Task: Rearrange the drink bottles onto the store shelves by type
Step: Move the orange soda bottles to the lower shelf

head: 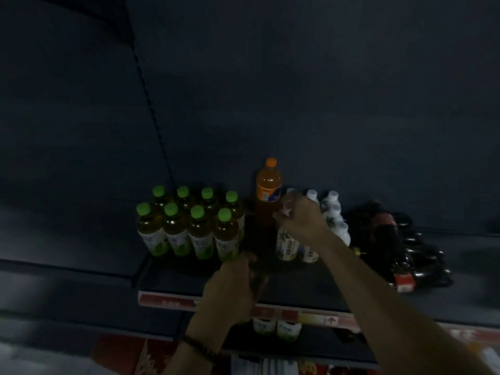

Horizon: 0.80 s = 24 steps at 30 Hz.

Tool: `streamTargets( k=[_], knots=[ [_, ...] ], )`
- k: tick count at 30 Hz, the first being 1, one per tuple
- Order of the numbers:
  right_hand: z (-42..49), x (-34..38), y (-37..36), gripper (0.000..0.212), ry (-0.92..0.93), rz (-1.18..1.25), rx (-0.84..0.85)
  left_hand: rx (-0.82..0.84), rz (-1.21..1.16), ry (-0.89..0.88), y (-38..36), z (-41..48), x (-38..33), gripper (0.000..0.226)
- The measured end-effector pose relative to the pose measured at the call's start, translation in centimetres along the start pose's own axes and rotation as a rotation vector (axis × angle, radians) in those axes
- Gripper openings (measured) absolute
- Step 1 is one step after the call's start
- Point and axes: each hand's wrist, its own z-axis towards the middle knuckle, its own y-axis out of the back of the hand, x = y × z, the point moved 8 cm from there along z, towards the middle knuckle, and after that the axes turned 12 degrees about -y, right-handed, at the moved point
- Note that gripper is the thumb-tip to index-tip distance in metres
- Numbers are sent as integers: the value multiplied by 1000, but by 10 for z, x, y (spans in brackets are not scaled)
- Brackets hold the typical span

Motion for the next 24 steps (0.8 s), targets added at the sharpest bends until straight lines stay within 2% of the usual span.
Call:
streamTargets(
  k=[3, 6, 8, 16, 22, 24],
  knots=[
    [50, 0, -14, 33, -85, -11, 37, -4, -23, 30, 5, 0, 14, 43],
    [95, 2, -33, 81, -143, -4, 70, 16, -37, 72, 3, 2, 21, 33],
    [115, 4, -40, 91, -174, 29, 49, 27, -65, 79, 2, 2, 23, 28],
    [96, 10, -49, 95, -174, 239, -82, -41, -108, 24, 17, 14, 27, 28],
    [81, 19, -33, 98, -111, 188, -8, -170, -213, -74, 29, 21, 26, 25],
    [71, 32, -14, 88, -61, 221, 7, -213, -209, -113, 36, 22, 17, 28]
  ],
)
